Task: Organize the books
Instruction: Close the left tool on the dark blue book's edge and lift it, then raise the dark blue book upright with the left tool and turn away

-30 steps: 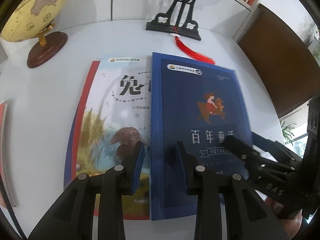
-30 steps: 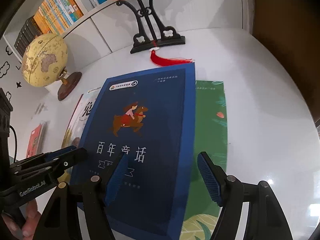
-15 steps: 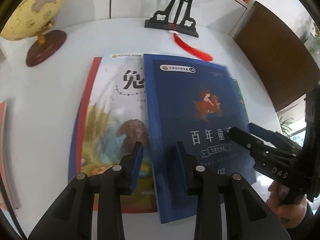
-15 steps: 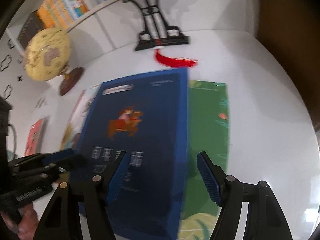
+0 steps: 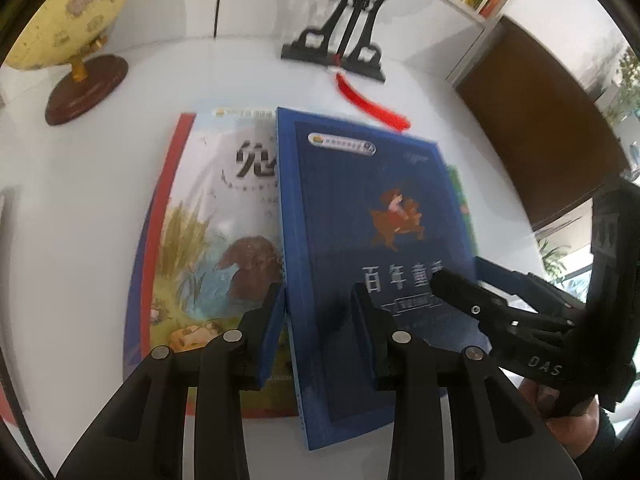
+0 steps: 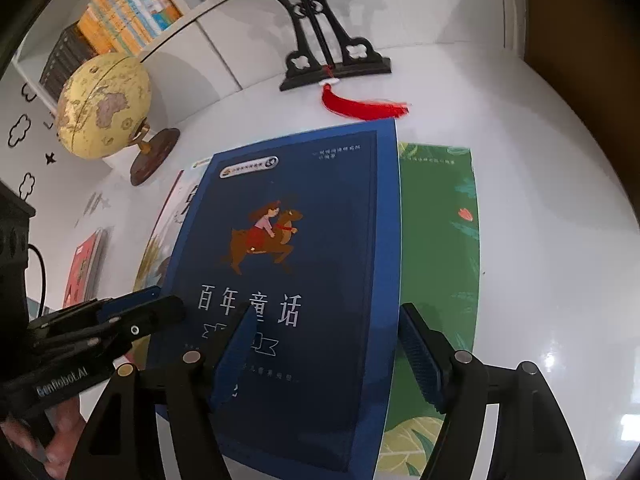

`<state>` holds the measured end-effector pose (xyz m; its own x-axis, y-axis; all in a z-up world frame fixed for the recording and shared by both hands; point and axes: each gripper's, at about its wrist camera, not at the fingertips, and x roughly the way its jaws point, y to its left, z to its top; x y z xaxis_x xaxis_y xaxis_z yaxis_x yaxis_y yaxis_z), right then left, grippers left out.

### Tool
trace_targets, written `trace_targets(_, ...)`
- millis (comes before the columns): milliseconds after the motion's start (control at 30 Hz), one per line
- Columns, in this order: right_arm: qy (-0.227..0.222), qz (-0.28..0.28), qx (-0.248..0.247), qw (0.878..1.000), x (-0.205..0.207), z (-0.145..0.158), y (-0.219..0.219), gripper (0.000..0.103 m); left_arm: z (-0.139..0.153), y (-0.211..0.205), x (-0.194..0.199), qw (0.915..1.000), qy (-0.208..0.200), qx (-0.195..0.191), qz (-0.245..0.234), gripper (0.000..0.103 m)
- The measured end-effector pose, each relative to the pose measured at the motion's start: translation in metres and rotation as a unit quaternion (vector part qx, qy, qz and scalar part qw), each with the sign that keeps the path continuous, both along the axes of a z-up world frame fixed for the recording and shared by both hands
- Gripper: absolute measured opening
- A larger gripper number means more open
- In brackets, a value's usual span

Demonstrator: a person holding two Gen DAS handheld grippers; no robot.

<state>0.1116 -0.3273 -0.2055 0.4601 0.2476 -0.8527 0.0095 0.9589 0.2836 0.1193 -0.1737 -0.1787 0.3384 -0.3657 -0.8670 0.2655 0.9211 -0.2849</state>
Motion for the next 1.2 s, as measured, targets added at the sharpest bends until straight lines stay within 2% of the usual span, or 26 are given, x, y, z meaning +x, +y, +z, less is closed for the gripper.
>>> trace_targets(167,-0.01,0.0,0.006,1.0,-0.002,0.009,-0.001,0.071,0.024,0.001,-0.005,0.999,-0.024,-0.036,-0.012,0.03)
trace_targets(267,-0.015,0.0,0.01,1.0,-0.003,0.014,-0.001,0.071,0.027,-0.002,-0.006,0.9988,-0.029,-0.034,-0.019,0.03)
trace_targets(400,-0.025,0.007,0.011,1.0,-0.004,0.02,0.001,0.072,0.026,-0.008,-0.008,0.9986,-0.034,-0.034,-0.022,0.044)
trace_targets(500,-0.027,0.02,0.001,0.999,-0.004,0.02,0.003,0.072,0.024,-0.013,-0.009,0.9987,-0.044,-0.014,-0.02,0.044)
trace_targets(600,-0.032,0.017,0.018,0.999,-0.006,0.022,-0.001,0.074,0.024,-0.013,-0.01,0.9984,-0.049,-0.018,-0.02,0.044)
trace_targets(667,-0.031,0.015,0.022,0.999,-0.006,0.021,-0.002,0.075,0.026,-0.01,-0.01,0.9979,-0.047,-0.04,-0.018,0.044)
trace_targets(800,-0.023,0.021,0.007,0.999,-0.004,0.012,-0.001,0.076,0.035,-0.001,-0.011,0.9931,-0.037,-0.109,-0.025,0.044)
trace_targets(933,-0.01,0.014,0.026,1.0,-0.004,0.002,-0.007,0.076,0.038,-0.014,-0.016,0.9947,-0.056,-0.075,-0.042,0.044)
trace_targets(1000,-0.008,0.013,0.023,1.0,-0.003,0.0,-0.006,0.076,0.027,-0.02,-0.012,0.9933,-0.023,-0.096,-0.059,0.044)
trace_targets(1033,-0.005,0.016,0.021,1.0,-0.003,-0.002,-0.005,0.076,0.019,-0.024,-0.011,0.9936,-0.008,-0.095,-0.061,0.044)
trace_targets(1100,0.003,0.024,0.022,0.999,-0.001,-0.008,-0.002,0.076,0.01,-0.032,-0.011,0.9964,-0.014,-0.064,-0.054,0.044)
trace_targets(1200,-0.005,0.032,0.007,0.999,-0.005,-0.008,0.003,0.075,0.009,-0.031,-0.01,0.9966,-0.015,-0.061,-0.053,0.042)
